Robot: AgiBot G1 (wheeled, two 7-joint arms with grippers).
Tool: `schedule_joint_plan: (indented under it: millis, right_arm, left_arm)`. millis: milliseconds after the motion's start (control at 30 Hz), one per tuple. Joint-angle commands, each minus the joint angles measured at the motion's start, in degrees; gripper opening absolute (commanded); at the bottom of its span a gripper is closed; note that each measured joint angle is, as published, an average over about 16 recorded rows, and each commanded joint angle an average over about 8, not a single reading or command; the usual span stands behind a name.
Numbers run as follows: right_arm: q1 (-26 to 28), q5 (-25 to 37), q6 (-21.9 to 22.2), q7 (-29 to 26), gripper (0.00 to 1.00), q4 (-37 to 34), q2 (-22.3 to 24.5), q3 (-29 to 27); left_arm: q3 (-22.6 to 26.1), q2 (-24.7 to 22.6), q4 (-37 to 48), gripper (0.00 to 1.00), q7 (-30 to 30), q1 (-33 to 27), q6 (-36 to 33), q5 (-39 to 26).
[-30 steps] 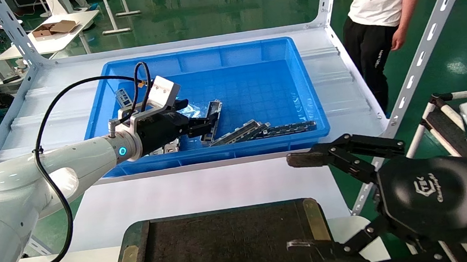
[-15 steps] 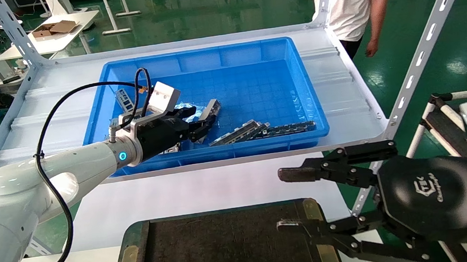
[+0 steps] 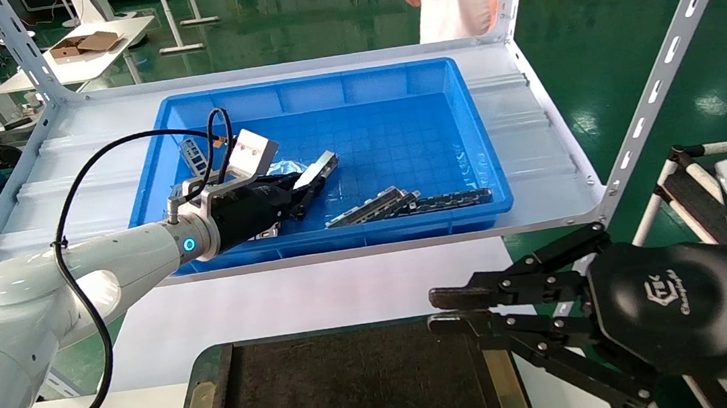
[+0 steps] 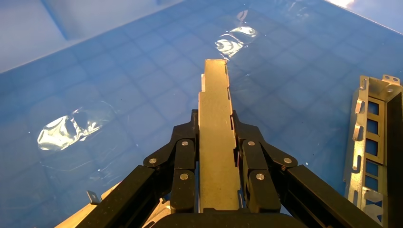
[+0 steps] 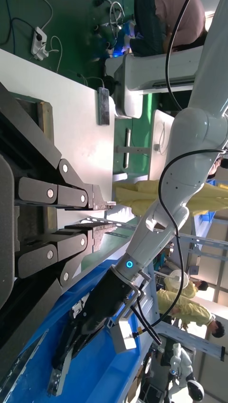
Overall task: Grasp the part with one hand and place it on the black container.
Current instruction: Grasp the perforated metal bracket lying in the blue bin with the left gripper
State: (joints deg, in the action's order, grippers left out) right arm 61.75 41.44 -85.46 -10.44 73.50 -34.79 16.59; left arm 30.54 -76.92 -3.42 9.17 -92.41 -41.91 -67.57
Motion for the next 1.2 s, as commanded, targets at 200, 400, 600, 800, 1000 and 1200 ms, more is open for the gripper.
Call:
schedule_joint_plan:
  millis: [200, 400, 600, 800, 1000, 1200]
  right_arm:
    - [0.0, 0.0, 0.0, 0.0, 0.0, 0.0, 0.0, 0.0]
    - [0.0, 0.0, 0.0, 0.0, 0.0, 0.0, 0.0, 0.0]
    - [0.0, 0.0, 0.0, 0.0, 0.0, 0.0, 0.0, 0.1]
    - [0.0, -0.1, 0.0, 0.0, 0.0, 0.0, 0.0, 0.1]
    - [0.0, -0.1, 0.0, 0.1, 0.0, 0.0, 0.0, 0.1]
    - [0.0, -0.1, 0.1, 0.1, 0.0, 0.0, 0.1, 0.1]
  left_arm:
    - [-0.2, 0.4, -0.2, 0.0, 0.4, -0.7, -1.1, 0.6]
    - [-0.7, 1.5, -0.3, 0.0, 1.2, -1.9, -4.2, 1.5]
    - [-1.4, 3.1, -0.6, 0.0, 2.2, -3.0, -10.1, 2.5]
    - [-2.1, 5.3, -1.6, 0.0, 2.8, -3.3, -20.7, 3.9]
    - [-2.8, 7.4, -3.0, 0.0, 2.4, -2.1, -37.6, 5.8]
    - [-3.4, 8.0, -4.3, 0.0, 1.8, 0.7, -48.1, 7.8]
